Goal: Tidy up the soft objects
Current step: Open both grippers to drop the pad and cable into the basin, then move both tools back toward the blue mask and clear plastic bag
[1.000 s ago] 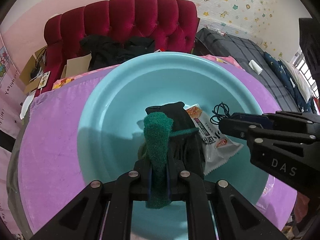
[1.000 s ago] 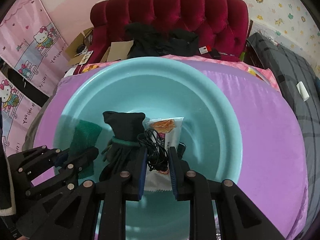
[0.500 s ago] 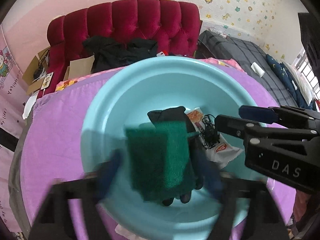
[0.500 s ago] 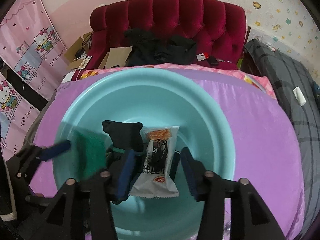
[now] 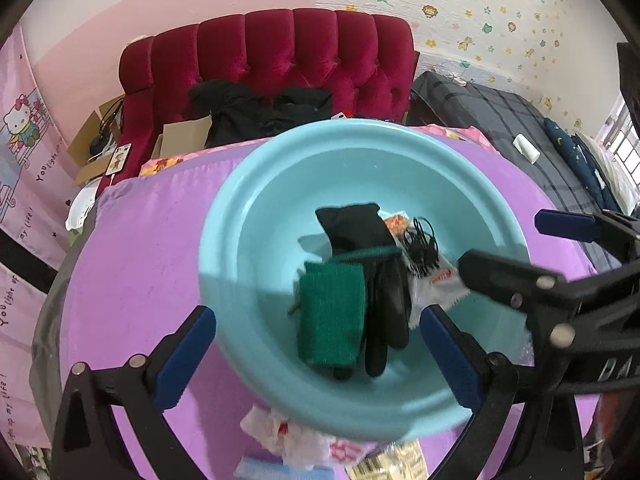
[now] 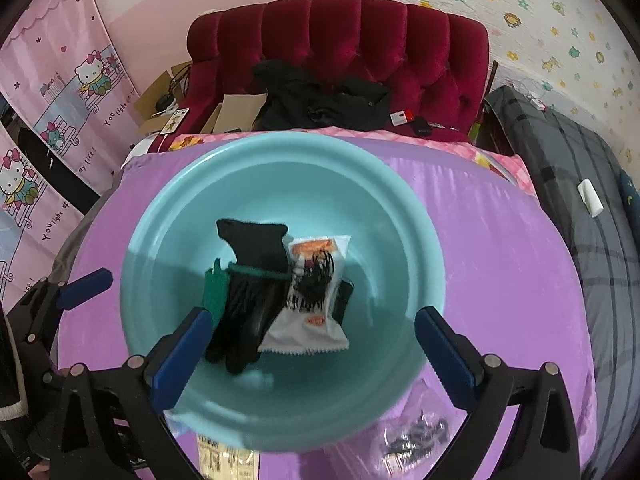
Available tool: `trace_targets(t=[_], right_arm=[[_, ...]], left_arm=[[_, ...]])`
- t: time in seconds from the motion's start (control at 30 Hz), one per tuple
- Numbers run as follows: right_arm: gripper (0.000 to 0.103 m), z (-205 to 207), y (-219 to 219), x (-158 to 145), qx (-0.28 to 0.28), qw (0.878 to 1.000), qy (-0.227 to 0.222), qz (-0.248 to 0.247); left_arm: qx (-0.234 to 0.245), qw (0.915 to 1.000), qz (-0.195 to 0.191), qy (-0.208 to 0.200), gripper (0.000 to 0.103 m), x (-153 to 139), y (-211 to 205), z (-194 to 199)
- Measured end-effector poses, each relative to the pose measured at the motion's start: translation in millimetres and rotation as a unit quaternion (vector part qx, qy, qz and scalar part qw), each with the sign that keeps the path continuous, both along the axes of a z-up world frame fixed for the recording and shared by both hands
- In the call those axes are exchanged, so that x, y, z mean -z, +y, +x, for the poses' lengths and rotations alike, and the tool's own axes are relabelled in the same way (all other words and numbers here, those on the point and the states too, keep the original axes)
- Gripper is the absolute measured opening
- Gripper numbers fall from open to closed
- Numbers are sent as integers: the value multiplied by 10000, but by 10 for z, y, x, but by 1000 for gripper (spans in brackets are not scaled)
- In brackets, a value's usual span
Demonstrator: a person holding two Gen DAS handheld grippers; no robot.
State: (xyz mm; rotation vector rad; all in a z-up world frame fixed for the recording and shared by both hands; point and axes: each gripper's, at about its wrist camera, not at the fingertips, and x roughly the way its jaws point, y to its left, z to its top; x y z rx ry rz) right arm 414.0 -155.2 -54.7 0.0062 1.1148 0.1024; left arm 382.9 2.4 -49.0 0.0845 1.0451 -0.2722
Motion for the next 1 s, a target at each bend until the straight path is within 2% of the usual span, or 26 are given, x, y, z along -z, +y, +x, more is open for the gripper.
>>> trace_targets(t=[0.43,0.7,0.83,1.0], right_arm=[[103,-547,-154,-199,-67,9999,-56,-87],[103,-914,-292,-283,-106,9999,-79,-89],[103,-1109,-370,-288,-65,9999,-117,-52],[103,-1309,-436,-274,-31,9997,-201,-119]], left_arm=[[54,9996,171,-196,103,-206,133,-581],[29,9996,172,-214,103,-201,242,-948],[6,9992,307,-253,103,-161,290,-1131],[-2,9994,229,-274,103,-120,357,-1342]])
